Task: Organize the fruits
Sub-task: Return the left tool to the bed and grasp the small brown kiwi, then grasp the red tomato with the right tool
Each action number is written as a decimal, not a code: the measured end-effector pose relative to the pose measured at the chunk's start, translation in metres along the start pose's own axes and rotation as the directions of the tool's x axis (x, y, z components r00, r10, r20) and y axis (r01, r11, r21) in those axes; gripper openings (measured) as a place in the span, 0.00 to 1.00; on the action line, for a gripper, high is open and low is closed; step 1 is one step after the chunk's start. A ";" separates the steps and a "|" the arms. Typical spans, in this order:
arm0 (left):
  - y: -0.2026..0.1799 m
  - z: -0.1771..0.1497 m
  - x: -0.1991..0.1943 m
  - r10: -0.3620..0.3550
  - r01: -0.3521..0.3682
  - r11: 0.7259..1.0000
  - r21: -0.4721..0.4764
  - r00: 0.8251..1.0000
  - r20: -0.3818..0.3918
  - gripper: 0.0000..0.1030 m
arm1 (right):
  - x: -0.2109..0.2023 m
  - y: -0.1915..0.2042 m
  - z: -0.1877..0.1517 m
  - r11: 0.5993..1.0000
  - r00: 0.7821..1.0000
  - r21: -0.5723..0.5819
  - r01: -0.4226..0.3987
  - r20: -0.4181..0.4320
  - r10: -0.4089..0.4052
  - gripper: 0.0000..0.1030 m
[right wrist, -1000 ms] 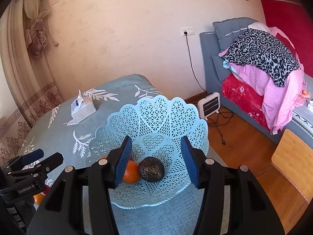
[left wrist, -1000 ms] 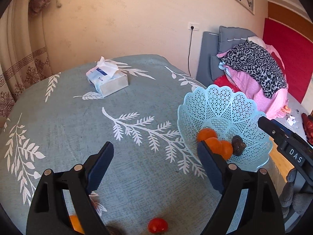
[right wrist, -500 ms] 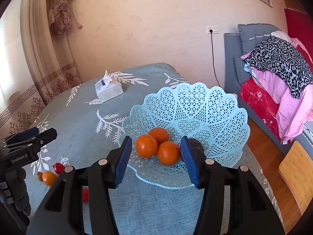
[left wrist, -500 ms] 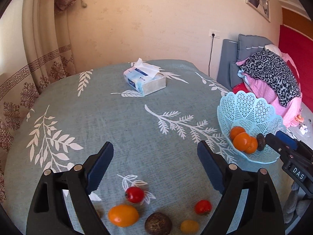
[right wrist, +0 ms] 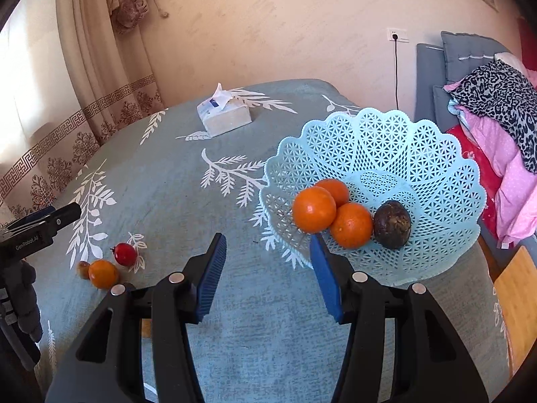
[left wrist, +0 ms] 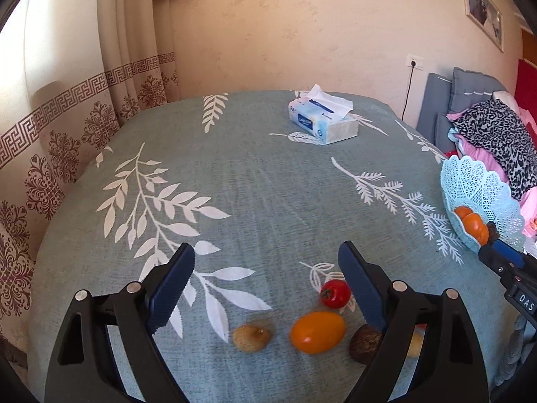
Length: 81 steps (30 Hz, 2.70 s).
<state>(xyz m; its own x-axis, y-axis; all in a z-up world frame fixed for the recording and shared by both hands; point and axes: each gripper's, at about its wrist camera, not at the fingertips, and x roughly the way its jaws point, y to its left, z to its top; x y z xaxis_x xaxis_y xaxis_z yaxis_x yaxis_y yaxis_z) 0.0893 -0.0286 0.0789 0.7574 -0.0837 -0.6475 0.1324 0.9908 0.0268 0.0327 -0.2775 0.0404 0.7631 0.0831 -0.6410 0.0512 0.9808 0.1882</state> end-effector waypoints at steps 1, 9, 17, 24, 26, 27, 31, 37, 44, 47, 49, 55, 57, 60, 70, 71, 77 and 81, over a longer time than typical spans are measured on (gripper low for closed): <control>0.004 -0.003 0.001 0.005 -0.006 1.000 -0.005 1.000 -0.008 0.84 | 0.000 0.003 -0.001 1.000 1.000 -0.008 0.001 -0.001 -0.001 0.52; 0.025 -0.029 0.010 0.027 -0.029 0.999 -0.027 0.997 -0.073 0.84 | 0.003 0.016 -0.005 0.999 1.000 -0.042 -0.016 -0.017 0.015 0.52; 0.044 -0.054 0.019 0.015 -0.023 0.998 -0.064 0.993 -0.120 0.81 | 0.007 0.024 -0.010 0.998 0.999 -0.054 -0.029 -0.039 0.027 0.52; 0.042 -0.060 0.018 -0.026 0.020 0.999 -0.050 0.992 -0.123 0.72 | 0.009 0.033 -0.011 0.996 0.998 -0.072 -0.043 -0.052 0.039 0.52; 0.036 -0.061 0.017 -0.043 0.040 0.999 -0.027 0.992 -0.123 0.65 | 0.008 0.037 -0.011 0.996 0.998 -0.080 -0.050 -0.052 0.046 0.52; 0.034 -0.061 0.016 -0.050 0.048 0.999 -0.017 0.991 -0.123 0.63 | 0.008 0.039 -0.011 0.995 0.997 -0.083 -0.055 -0.053 0.051 0.52; 0.024 -0.064 0.016 -0.096 0.099 0.995 0.020 0.987 -0.127 0.48 | 0.010 0.049 -0.008 0.992 0.995 -0.093 -0.084 -0.061 0.079 0.52; 0.019 -0.067 0.013 -0.178 0.184 0.982 0.042 0.976 -0.125 0.24 | 0.016 0.071 -0.003 0.980 0.983 -0.104 -0.168 -0.092 0.158 0.52; 0.021 -0.070 0.007 -0.141 0.144 0.989 0.030 0.986 -0.088 0.24 | 0.045 0.098 0.000 0.958 0.946 -0.067 -0.279 -0.193 0.262 0.52; 0.025 -0.070 0.003 -0.123 0.124 0.992 0.012 0.990 -0.069 0.24 | 0.062 0.109 0.002 0.948 0.921 -0.038 -0.318 -0.250 0.299 0.52; 0.028 -0.069 0.003 -0.116 0.117 0.993 -0.002 0.991 -0.063 0.24 | 0.071 0.115 0.004 0.943 0.908 -0.018 -0.332 -0.277 0.314 0.52; 0.031 -0.070 0.003 -0.097 0.096 0.995 -0.021 0.993 -0.063 0.24 | 0.090 0.133 0.005 0.943 0.901 -0.046 -0.330 -0.312 0.300 0.52; 0.031 -0.070 0.002 -0.094 0.093 0.995 -0.017 0.994 -0.059 0.24 | 0.097 0.137 0.005 0.940 0.895 -0.050 -0.337 -0.328 0.304 0.51; 0.031 -0.070 0.003 -0.093 0.092 0.996 -0.020 0.994 -0.062 0.24 | 0.103 0.142 0.004 0.937 0.887 -0.062 -0.344 -0.348 0.303 0.46; 0.031 -0.070 0.005 -0.084 0.083 0.996 -0.021 0.994 -0.067 0.24 | 0.103 0.140 0.003 0.931 0.879 -0.050 -0.361 -0.353 0.321 0.30; 0.031 -0.070 0.005 -0.083 0.082 0.996 -0.021 0.994 -0.067 0.24 | 0.100 0.140 0.003 0.932 0.882 -0.053 -0.360 -0.346 0.321 0.30; 0.030 -0.070 0.003 -0.068 0.066 0.998 -0.021 0.996 -0.064 0.24 | 0.079 0.131 0.009 0.937 0.905 -0.060 -0.345 -0.287 0.315 0.30; 0.031 -0.070 0.003 -0.057 0.055 0.998 -0.025 0.996 -0.065 0.24 | 0.061 0.120 0.015 0.944 0.924 -0.057 -0.325 -0.233 0.304 0.30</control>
<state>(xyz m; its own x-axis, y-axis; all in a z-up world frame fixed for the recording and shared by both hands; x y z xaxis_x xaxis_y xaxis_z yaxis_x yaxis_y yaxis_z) 0.0509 0.0089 0.0247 0.7057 -0.1328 -0.6959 0.1578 0.9871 -0.0284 0.0955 -0.1578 0.0347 0.5706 0.4157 -0.7083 -0.2363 0.9091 0.3432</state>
